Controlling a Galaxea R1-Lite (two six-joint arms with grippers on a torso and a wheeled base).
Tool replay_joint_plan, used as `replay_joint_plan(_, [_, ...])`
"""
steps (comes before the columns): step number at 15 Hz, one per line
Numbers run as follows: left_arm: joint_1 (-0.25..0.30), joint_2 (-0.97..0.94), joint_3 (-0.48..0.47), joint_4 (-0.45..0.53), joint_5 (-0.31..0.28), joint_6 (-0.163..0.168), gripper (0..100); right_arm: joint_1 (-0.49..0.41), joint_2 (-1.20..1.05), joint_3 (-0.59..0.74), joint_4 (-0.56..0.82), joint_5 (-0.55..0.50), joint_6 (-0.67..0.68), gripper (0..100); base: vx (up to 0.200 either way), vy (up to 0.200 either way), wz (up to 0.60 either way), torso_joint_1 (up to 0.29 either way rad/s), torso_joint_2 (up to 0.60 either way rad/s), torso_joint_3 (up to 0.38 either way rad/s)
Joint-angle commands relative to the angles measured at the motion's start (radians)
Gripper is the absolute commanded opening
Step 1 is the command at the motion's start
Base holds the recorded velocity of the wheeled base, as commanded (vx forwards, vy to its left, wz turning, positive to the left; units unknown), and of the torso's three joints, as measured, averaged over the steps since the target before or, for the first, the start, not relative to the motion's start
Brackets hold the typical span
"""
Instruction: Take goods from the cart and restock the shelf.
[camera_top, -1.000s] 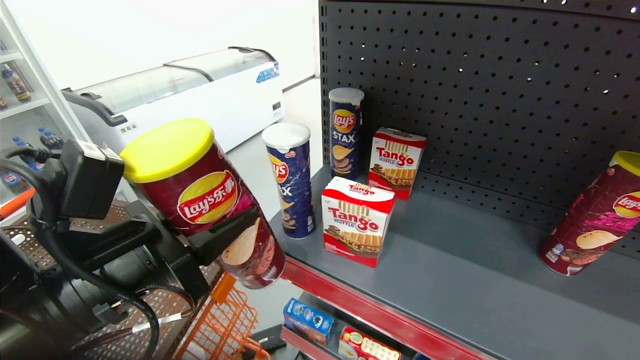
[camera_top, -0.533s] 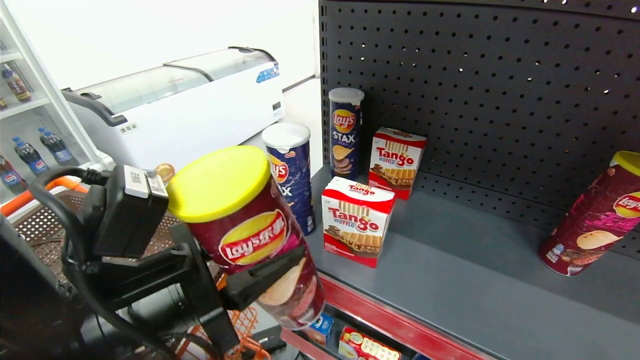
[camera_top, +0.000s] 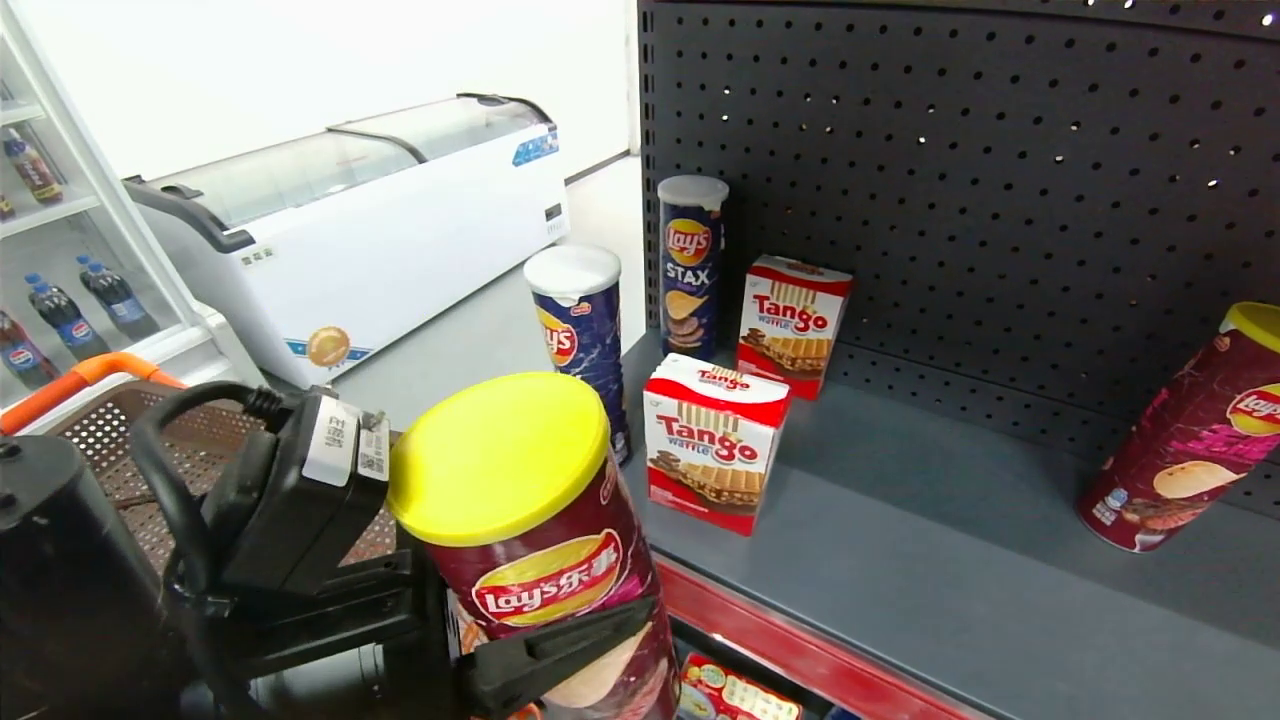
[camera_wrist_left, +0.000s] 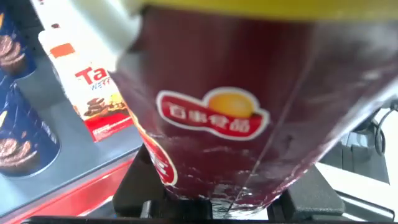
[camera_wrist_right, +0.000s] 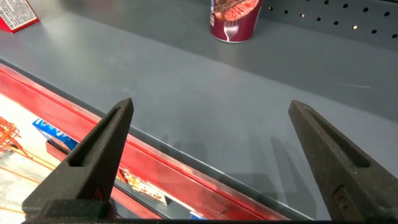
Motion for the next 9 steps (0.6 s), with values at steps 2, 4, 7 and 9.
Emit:
replay_joint_plan(2, [0.002,-0.001,0.001,-0.001,-0.027,0.019,0,0.0,0.0,0.0,0.0,0.0,0.0,100,0.0,0.0,0.0,0.0,0.0,0.0])
replay_joint_plan(4, [0.002,-0.001,0.002,0.001,-0.031,0.026,0,0.0,0.0,0.0,-0.001,0.0,0.0,100,0.0,0.0,-0.6,0.002,0.0,0.002])
replay_joint_plan(7, [0.005,0.0,0.004,-0.001,-0.038,0.026,0,0.0,0.0,0.0,-0.001,0.0,0.0,100,0.0,0.0,-0.6,0.004,0.01,0.007])
replay_joint_plan(9, [0.005,0.002,0.002,-0.001,-0.04,0.026,0,0.0,0.0,0.0,-0.001,0.0,0.0,100,0.0,0.0,-0.6,0.002,0.0,0.002])
